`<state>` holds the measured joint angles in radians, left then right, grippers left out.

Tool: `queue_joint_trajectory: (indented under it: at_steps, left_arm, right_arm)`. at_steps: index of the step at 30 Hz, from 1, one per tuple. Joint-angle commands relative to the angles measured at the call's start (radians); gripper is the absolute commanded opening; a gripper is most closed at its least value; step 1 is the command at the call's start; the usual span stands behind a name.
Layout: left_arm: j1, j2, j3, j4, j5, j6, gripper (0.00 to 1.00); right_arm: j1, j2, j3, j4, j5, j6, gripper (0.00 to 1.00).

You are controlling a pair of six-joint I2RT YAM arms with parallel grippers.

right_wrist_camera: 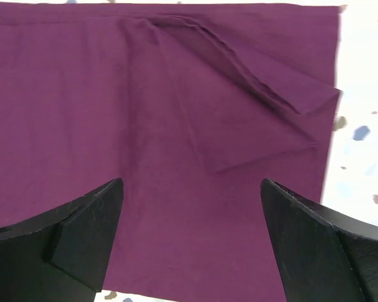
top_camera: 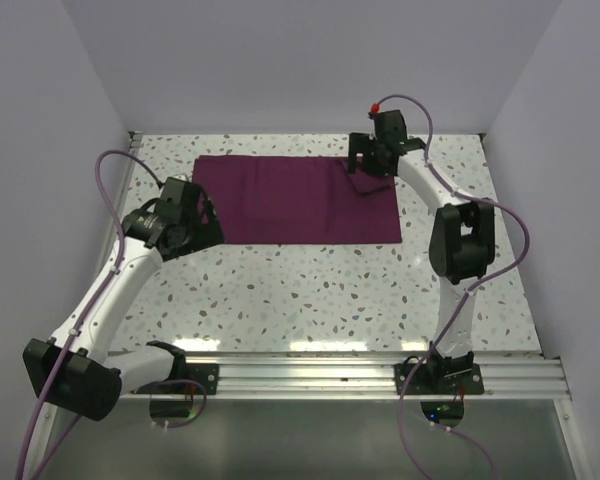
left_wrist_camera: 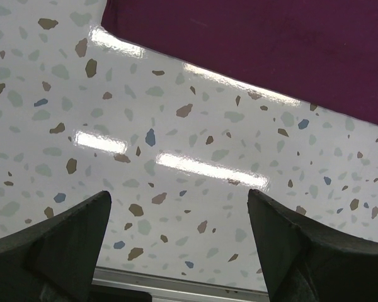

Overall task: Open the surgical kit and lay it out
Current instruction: Open the surgical kit at the center of the board.

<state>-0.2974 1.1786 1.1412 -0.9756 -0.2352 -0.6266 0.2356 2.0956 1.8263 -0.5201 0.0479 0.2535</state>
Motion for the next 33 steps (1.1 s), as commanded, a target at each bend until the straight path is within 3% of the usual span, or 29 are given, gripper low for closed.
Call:
queue_joint_trajectory:
  at_steps: [1, 7, 15, 25, 29, 33]
  left_arm:
    - [-0.016, -0.036, -0.015, 0.000, -0.001, -0.039, 0.93]
    - [-0.028, -0.068, -0.015, -0.043, -0.015, -0.051, 0.93]
    - [-0.031, -0.103, -0.021, -0.098, -0.036, -0.055, 0.93]
    - [-0.037, -0.097, -0.003, -0.146, -0.047, -0.042, 0.93]
    - [-0.040, -0.089, -0.005, -0.147, -0.047, -0.038, 0.93]
    - [-0.042, -0.079, 0.002, -0.127, -0.053, -0.036, 0.93]
  right_arm:
    - [-0.002, -0.020, -0.027, 0.048, -0.082, 0.009, 0.93]
    - [-0.004, 0.070, 0.048, -0.003, -0.034, 0.010, 0.92]
    - [-0.009, 0.250, 0.271, -0.087, 0.030, 0.006, 0.92]
    - [-0.022, 0.334, 0.378, -0.005, 0.176, 0.001, 0.96]
    - [-0.038, 0.363, 0.468, 0.031, 0.175, 0.010, 0.98]
    - [-0.036, 0.301, 0.461, 0.012, 0.061, 0.024, 0.98]
